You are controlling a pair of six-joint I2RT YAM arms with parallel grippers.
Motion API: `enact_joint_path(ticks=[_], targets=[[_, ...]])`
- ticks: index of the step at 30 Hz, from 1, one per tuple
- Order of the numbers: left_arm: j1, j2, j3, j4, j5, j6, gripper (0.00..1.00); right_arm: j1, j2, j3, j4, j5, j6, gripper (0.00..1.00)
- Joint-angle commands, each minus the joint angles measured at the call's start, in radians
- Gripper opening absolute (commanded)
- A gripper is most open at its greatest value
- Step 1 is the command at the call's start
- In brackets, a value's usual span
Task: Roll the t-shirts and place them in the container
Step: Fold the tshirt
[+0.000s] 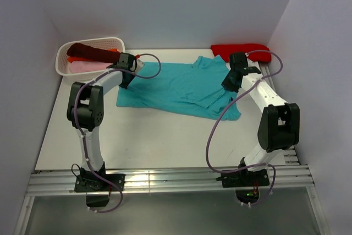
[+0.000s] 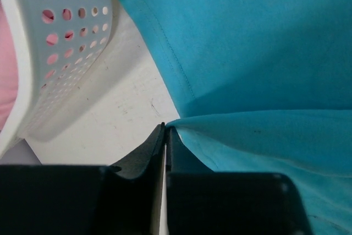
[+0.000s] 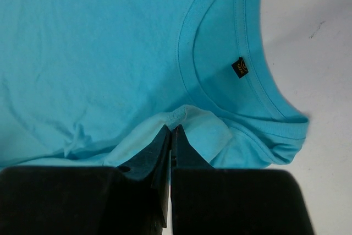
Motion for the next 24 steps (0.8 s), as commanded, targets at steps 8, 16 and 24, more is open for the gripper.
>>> enact_joint_path(ticks=[8, 16, 24], targets=[[0.015, -0.091, 0.045, -0.033, 0.058, -0.045, 0.61, -0.011, 0.046, 0.05, 0.034, -0.001, -0.006, 0.0], [0.113, -0.182, 0.016, -0.316, 0.443, -0.07, 0.65, -0.021, 0.104, 0.071, 0.045, -0.018, -0.006, 0.0], [0.239, -0.125, -0.05, -0.388, 0.627, -0.094, 0.64, -0.027, 0.147, 0.071, 0.071, -0.043, -0.005, 0.0]])
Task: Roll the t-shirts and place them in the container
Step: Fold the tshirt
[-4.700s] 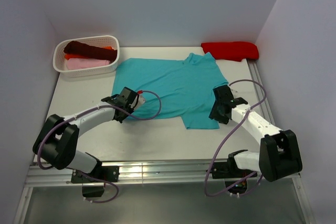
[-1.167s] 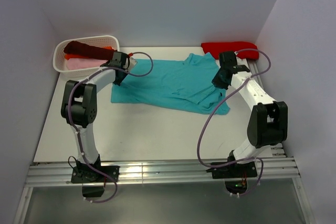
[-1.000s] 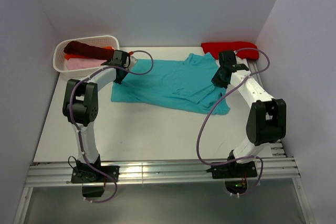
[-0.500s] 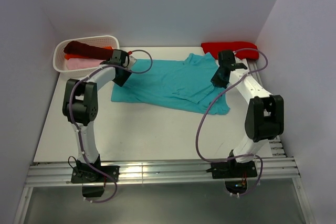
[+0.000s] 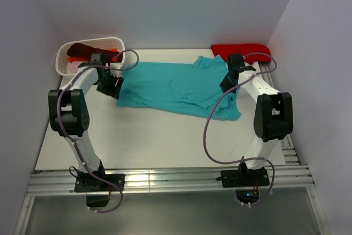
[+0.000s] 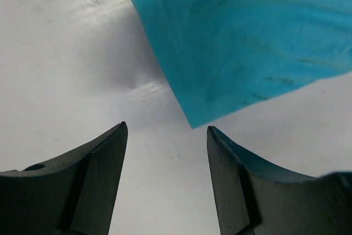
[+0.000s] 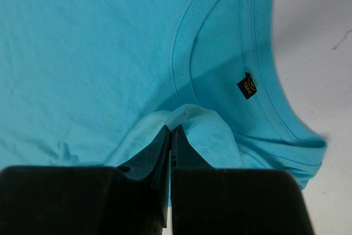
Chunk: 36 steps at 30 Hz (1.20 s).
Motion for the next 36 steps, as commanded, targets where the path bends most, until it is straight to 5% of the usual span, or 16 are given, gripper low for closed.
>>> enact_joint_path(ticks=[1, 8, 13, 20, 36], targets=[[0.017, 0.027, -0.021, -0.058, 0.167, -0.029, 0.65, -0.009, 0.013, 0.042, 0.036, -0.012, -0.006, 0.0], [0.075, 0.123, 0.005, -0.061, 0.323, -0.087, 0.64, -0.016, 0.031, 0.059, 0.039, -0.032, -0.008, 0.0], [0.079, 0.14, -0.006, -0.04, 0.309, -0.126, 0.58, -0.019, 0.038, 0.067, 0.04, -0.043, -0.009, 0.0], [0.079, 0.136, -0.062, 0.008, 0.27, -0.155, 0.02, -0.032, 0.068, 0.088, 0.051, -0.081, -0.003, 0.0], [0.09, 0.09, -0.069, 0.031, 0.107, -0.112, 0.0, -0.056, 0.248, 0.349, -0.058, -0.106, -0.009, 0.0]])
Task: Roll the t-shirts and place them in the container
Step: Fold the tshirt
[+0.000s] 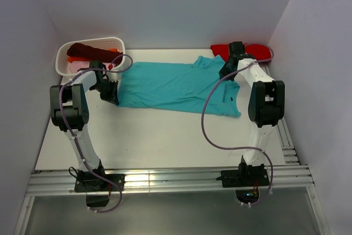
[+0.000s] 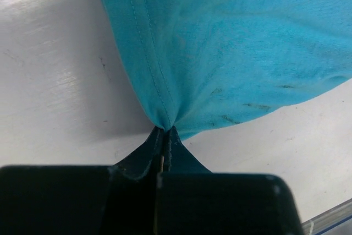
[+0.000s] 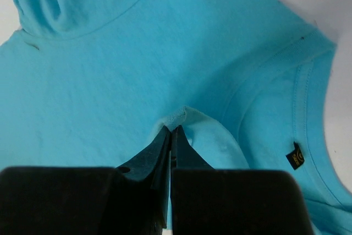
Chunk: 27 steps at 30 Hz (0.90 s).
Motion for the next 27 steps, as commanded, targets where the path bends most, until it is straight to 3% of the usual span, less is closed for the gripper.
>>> enact_joint_path(ticks=[1, 11, 13, 14, 15, 17, 20, 22, 27], targets=[[0.009, -0.016, -0.016, 0.015, -0.099, 0.048, 0.0, -0.008, 0.035, 0.081, -0.039, 0.0, -0.007, 0.0], [0.012, -0.026, -0.022, 0.021, -0.134, 0.068, 0.0, -0.014, 0.071, 0.045, -0.004, 0.005, -0.001, 0.0], [0.01, -0.028, -0.025, 0.018, -0.124, 0.076, 0.0, -0.012, 0.072, 0.045, 0.0, -0.002, -0.008, 0.07], [0.01, -0.028, -0.025, 0.015, -0.119, 0.077, 0.0, -0.012, 0.068, 0.047, -0.003, -0.002, -0.011, 0.21], [0.01, -0.026, -0.025, 0.014, -0.117, 0.079, 0.0, -0.008, 0.061, 0.048, -0.004, -0.002, -0.019, 0.25], [0.009, -0.034, -0.028, 0.018, -0.113, 0.079, 0.07, -0.002, 0.022, 0.026, 0.008, -0.002, -0.022, 0.37], [0.009, -0.048, -0.031, 0.026, -0.111, 0.082, 0.18, 0.012, -0.041, -0.028, 0.023, 0.011, -0.022, 0.45], [0.009, -0.055, -0.029, 0.023, -0.11, 0.085, 0.27, 0.032, -0.074, -0.075, 0.028, 0.03, -0.022, 0.45], [0.009, -0.068, -0.026, 0.027, -0.105, 0.085, 0.38, 0.106, -0.202, -0.208, 0.079, 0.075, -0.001, 0.46]])
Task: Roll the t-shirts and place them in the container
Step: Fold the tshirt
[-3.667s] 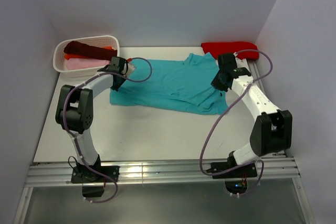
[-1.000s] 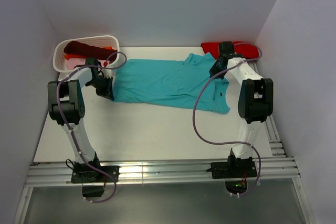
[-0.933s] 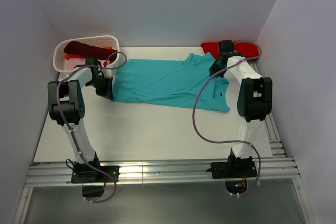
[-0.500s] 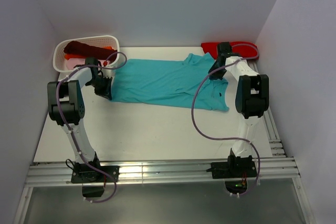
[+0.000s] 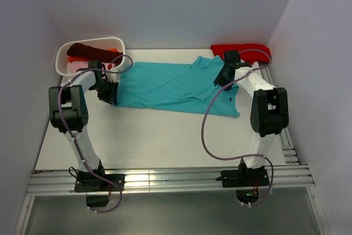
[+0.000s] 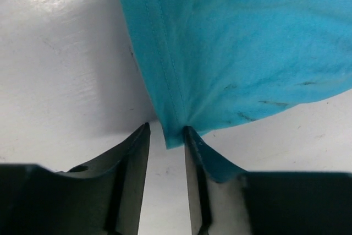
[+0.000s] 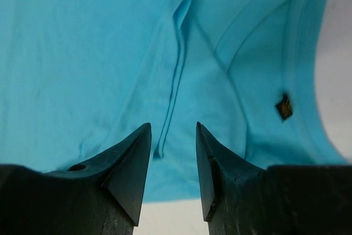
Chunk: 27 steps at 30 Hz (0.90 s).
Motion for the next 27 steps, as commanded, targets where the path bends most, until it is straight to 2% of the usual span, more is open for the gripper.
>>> enact_joint_path(ticks=[1, 2, 8, 21, 27], targets=[[0.007, -0.041, -0.01, 0.017, -0.022, 0.024, 0.39, 0.071, -0.121, -0.091, 0.052, 0.047, 0.012, 0.46], [0.007, -0.043, -0.01, 0.017, -0.019, 0.022, 0.42, 0.104, -0.141, -0.109, 0.072, 0.048, 0.02, 0.45], [0.007, -0.046, -0.004, 0.017, -0.012, 0.021, 0.44, 0.184, -0.133, -0.191, 0.11, 0.05, 0.055, 0.43], [0.006, -0.061, -0.013, 0.01, -0.007, 0.029, 0.41, 0.207, 0.003, -0.139, 0.13, 0.045, 0.073, 0.4], [0.006, -0.063, -0.018, 0.012, -0.016, 0.033, 0.39, 0.206, -0.004, -0.124, 0.127, 0.056, 0.078, 0.19]])
